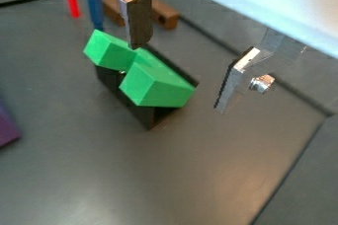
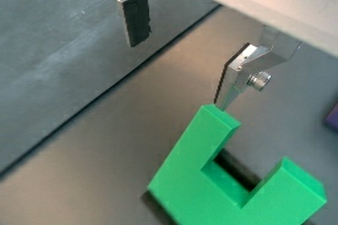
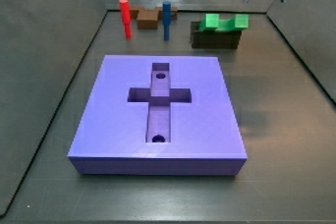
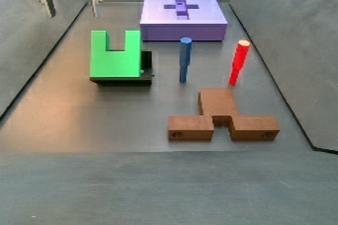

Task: Pick up the green object. Move up. Place the green object on the fixture. Regrasp the green object. Move to above the board. Insert the green object.
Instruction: Regrasp the green object.

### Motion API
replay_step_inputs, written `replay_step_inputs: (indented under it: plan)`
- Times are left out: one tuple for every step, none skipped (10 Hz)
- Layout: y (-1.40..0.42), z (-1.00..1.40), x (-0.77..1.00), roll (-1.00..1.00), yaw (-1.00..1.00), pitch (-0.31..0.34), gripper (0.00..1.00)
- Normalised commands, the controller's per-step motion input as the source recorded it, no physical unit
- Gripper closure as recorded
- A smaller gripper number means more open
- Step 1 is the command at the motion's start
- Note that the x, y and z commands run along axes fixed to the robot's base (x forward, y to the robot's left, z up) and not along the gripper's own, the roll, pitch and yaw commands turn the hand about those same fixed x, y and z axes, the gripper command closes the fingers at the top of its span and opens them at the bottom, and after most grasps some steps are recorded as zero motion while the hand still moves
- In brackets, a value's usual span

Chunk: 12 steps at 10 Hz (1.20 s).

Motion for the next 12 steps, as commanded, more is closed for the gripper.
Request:
replay_step_inputs:
  plan:
    - [-0.11, 0.01, 0.0, 1.0, 0.0, 0.0, 0.0]
    - [-0.09, 0.0, -0.17, 1.0, 0.0, 0.0, 0.0]
    - [-0.11, 0.0, -0.25, 1.0, 0.0, -0.029, 0.0]
    - [-0.12, 0.0, -0.24, 1.0, 0.0, -0.037, 0.0]
    - [-0.18, 0.0, -0.21, 1.0, 0.0, -0.069, 0.0]
    - [-0.2, -0.09, -0.18, 1.0, 0.0, -0.1, 0.0]
    - [-0.11, -0.32, -0.14, 1.0, 0.01, -0.097, 0.0]
    - [0.0, -0.29, 0.0, 0.41, 0.04, 0.0, 0.0]
    - [0.01, -0.13, 0.08, -0.1, 0.06, -0.006, 0.0]
    - [0.0, -0.02, 0.0, 0.0, 0.0, 0.0, 0.0]
    - [0.0, -0.11, -0.17, 0.0, 0.0, -0.086, 0.0]
    - [0.03, -0.23, -0.15, 0.01, 0.0, -0.069, 0.0]
